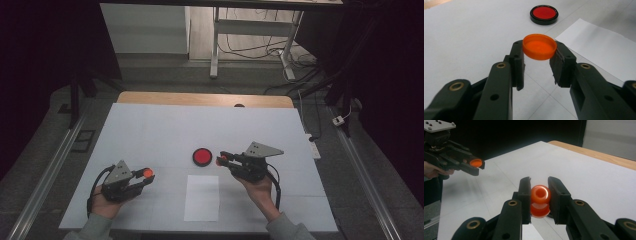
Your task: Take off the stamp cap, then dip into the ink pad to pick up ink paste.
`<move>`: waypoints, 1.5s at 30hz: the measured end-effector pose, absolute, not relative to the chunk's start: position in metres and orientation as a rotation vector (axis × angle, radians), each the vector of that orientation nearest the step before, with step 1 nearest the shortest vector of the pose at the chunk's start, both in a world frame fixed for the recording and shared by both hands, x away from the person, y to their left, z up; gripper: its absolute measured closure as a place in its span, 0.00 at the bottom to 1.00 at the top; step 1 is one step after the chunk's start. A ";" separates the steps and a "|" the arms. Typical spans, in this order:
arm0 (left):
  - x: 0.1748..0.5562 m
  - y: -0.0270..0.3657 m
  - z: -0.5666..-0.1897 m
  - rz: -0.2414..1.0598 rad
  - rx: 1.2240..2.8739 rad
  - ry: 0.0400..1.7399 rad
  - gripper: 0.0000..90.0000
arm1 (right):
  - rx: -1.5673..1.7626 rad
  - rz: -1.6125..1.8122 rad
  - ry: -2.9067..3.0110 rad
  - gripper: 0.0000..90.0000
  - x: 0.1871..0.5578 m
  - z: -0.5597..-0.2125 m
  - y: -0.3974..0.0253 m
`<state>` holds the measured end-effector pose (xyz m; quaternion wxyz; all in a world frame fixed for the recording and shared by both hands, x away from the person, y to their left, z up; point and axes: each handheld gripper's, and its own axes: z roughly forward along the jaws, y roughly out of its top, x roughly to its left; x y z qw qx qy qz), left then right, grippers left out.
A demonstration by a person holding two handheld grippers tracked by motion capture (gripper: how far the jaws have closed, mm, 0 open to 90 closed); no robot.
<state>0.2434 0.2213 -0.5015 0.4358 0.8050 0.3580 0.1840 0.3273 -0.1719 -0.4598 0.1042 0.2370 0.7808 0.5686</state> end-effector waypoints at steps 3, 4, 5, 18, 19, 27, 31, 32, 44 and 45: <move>0.244 0.221 -0.502 0.455 2.005 0.889 0.72 | 0.699 1.678 2.301 0.80 0.327 -0.460 -0.172; 0.244 0.221 -0.502 0.456 2.005 0.889 0.72 | 0.696 1.677 2.304 0.80 0.327 -0.460 -0.172; 0.244 0.220 -0.502 0.456 2.007 0.889 0.72 | 0.694 1.679 2.303 0.80 0.327 -0.460 -0.172; 0.245 0.220 -0.503 0.450 2.012 0.891 0.72 | 0.687 1.656 2.315 0.80 0.329 -0.462 -0.169; 0.245 0.220 -0.503 0.449 2.013 0.890 0.72 | 0.684 1.648 2.318 0.80 0.330 -0.462 -0.168; 0.246 0.220 -0.504 0.444 2.016 0.894 0.72 | 0.706 1.634 2.321 0.80 0.337 -0.466 -0.165; 0.246 0.219 -0.505 0.442 2.019 0.893 0.72 | 0.714 1.627 2.321 0.80 0.341 -0.468 -0.164; 0.246 0.219 -0.505 0.441 2.019 0.893 0.72 | 0.717 1.626 2.322 0.80 0.343 -0.469 -0.163; 0.247 0.219 -0.506 0.433 2.025 0.887 0.72 | 0.741 1.573 2.363 0.80 0.358 -0.476 -0.150; 0.247 0.219 -0.506 0.432 2.023 0.889 0.72 | 0.741 1.569 2.369 0.80 0.360 -0.477 -0.148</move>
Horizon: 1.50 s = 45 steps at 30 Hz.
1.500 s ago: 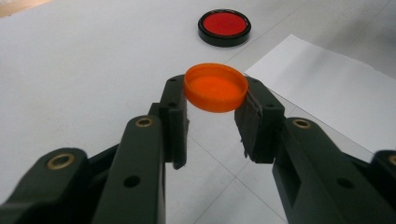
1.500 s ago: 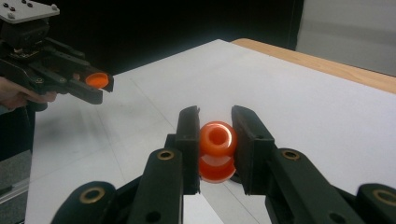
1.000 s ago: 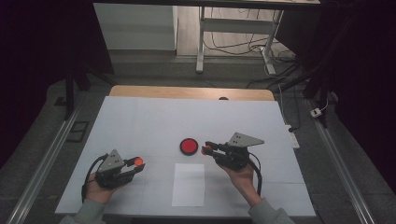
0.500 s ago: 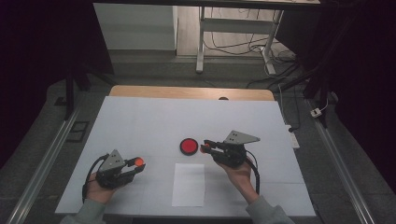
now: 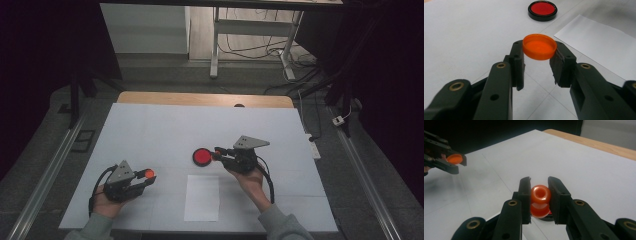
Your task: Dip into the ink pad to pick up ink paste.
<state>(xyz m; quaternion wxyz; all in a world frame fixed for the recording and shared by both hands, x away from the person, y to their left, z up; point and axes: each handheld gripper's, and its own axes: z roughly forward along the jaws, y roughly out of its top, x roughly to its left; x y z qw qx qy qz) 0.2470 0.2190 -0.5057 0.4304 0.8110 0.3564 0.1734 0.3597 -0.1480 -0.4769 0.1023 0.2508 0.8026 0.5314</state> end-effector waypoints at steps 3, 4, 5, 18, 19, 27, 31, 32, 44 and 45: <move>0.247 0.219 -0.506 0.433 2.022 0.890 0.72 | 0.739 1.556 2.387 0.80 0.364 -0.480 -0.143; 0.247 0.220 -0.506 0.433 2.022 0.891 0.72 | 0.743 1.556 2.390 0.80 0.365 -0.481 -0.141; 0.247 0.220 -0.505 0.434 2.021 0.891 0.72 | 0.742 1.548 2.397 0.80 0.367 -0.482 -0.140; 0.247 0.219 -0.506 0.436 2.021 0.893 0.72 | 0.740 1.528 2.395 0.80 0.380 -0.487 -0.127; 0.247 0.219 -0.506 0.437 2.022 0.894 0.72 | 0.736 1.523 2.400 0.80 0.381 -0.487 -0.127; 0.248 0.219 -0.506 0.434 2.020 0.897 0.72 | 0.747 1.525 2.397 0.80 0.387 -0.489 -0.123; 0.248 0.219 -0.506 0.436 2.022 0.894 0.72 | 0.744 1.519 2.393 0.80 0.389 -0.490 -0.122; 0.247 0.219 -0.506 0.436 2.021 0.895 0.72 | 0.744 1.517 2.393 0.80 0.390 -0.491 -0.121; 0.248 0.219 -0.507 0.432 2.022 0.897 0.72 | 0.754 1.484 2.413 0.80 0.398 -0.497 -0.114; 0.248 0.219 -0.507 0.432 2.022 0.896 0.72 | 0.756 1.490 2.410 0.80 0.399 -0.498 -0.113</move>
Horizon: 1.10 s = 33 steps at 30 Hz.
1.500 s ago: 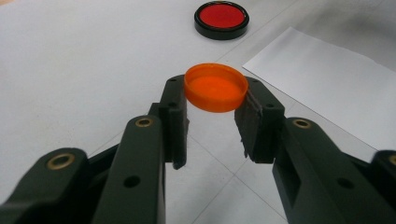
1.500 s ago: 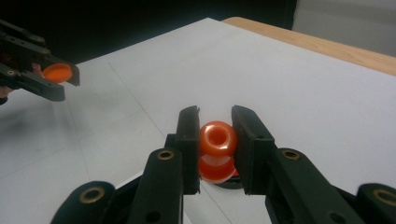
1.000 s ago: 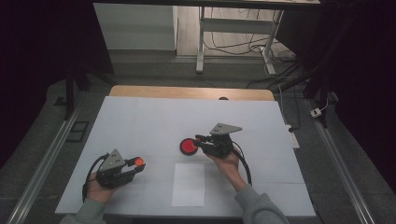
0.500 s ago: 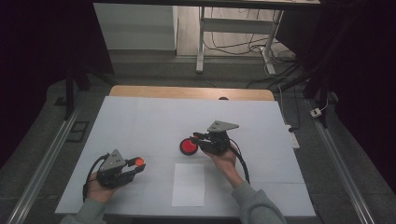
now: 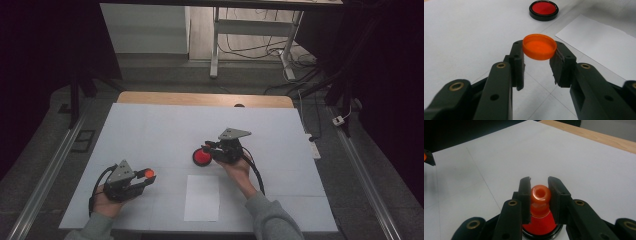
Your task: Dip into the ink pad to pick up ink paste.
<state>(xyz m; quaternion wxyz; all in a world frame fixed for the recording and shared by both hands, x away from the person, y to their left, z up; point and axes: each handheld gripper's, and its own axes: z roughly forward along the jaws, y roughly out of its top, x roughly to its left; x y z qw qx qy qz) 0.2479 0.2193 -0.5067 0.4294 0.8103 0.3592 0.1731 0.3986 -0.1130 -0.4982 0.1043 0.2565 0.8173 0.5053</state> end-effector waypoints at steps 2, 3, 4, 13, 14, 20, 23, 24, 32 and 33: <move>0.248 0.219 -0.507 0.432 2.023 0.896 0.72 | 0.755 1.473 2.419 0.80 0.400 -0.499 -0.112; 0.248 0.219 -0.506 0.433 2.023 0.895 0.72 | 0.756 1.474 2.417 0.80 0.400 -0.500 -0.111; 0.248 0.220 -0.506 0.433 2.022 0.896 0.72 | 0.754 1.466 2.420 0.80 0.400 -0.500 -0.111; 0.248 0.219 -0.507 0.431 2.026 0.894 0.72 | 0.741 1.413 2.448 0.80 0.400 -0.505 -0.107; 0.248 0.219 -0.507 0.432 2.027 0.894 0.72 | 0.740 1.409 2.451 0.80 0.400 -0.505 -0.106; 0.248 0.219 -0.507 0.431 2.025 0.893 0.72 | 0.735 1.386 2.461 0.80 0.401 -0.508 -0.104; 0.248 0.219 -0.507 0.429 2.022 0.897 0.72 | 0.734 1.387 2.463 0.80 0.401 -0.510 -0.102; 0.248 0.220 -0.507 0.431 2.022 0.899 0.72 | 0.731 1.381 2.465 0.80 0.401 -0.511 -0.101; 0.249 0.220 -0.508 0.422 2.026 0.902 0.72 | 0.708 1.330 2.482 0.80 0.401 -0.515 -0.096; 0.249 0.220 -0.508 0.422 2.025 0.902 0.72 | 0.706 1.326 2.480 0.80 0.401 -0.516 -0.096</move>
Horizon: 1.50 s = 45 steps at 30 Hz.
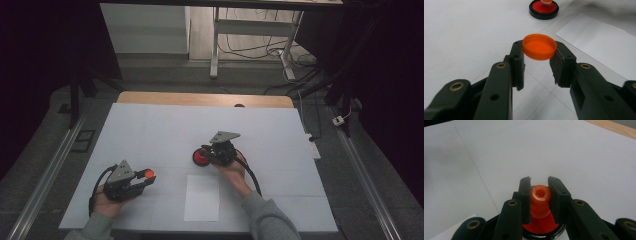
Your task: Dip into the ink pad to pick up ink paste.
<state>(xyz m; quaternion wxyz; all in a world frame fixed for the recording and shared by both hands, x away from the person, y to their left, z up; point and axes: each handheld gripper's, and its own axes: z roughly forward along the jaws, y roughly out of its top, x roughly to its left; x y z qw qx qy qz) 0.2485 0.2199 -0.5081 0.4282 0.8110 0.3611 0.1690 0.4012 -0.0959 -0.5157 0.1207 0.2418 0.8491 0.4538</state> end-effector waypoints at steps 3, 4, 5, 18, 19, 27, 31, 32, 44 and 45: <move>0.248 0.220 -0.508 0.422 2.022 0.903 0.72 | 0.694 1.283 2.485 0.80 0.401 -0.519 -0.094; 0.248 0.220 -0.508 0.424 2.022 0.904 0.72 | 0.679 1.250 2.490 0.80 0.402 -0.522 -0.093; 0.248 0.220 -0.508 0.423 2.021 0.904 0.72 | 0.680 1.259 2.481 0.80 0.402 -0.523 -0.093; 0.248 0.220 -0.507 0.427 2.019 0.905 0.72 | 0.676 1.270 2.470 0.81 0.400 -0.525 -0.094; 0.247 0.220 -0.507 0.427 2.018 0.905 0.72 | 0.683 1.282 2.464 0.81 0.400 -0.526 -0.094; 0.247 0.221 -0.506 0.431 2.012 0.911 0.72 | 0.684 1.305 2.437 0.81 0.397 -0.529 -0.096; 0.247 0.221 -0.506 0.430 2.014 0.912 0.72 | 0.677 1.304 2.427 0.81 0.396 -0.529 -0.096; 0.247 0.221 -0.506 0.431 2.013 0.912 0.72 | 0.675 1.306 2.426 0.81 0.396 -0.530 -0.096; 0.247 0.222 -0.505 0.435 2.008 0.915 0.72 | 0.675 1.322 2.410 0.81 0.396 -0.531 -0.096; 0.247 0.222 -0.505 0.434 2.007 0.916 0.72 | 0.674 1.322 2.409 0.81 0.396 -0.531 -0.096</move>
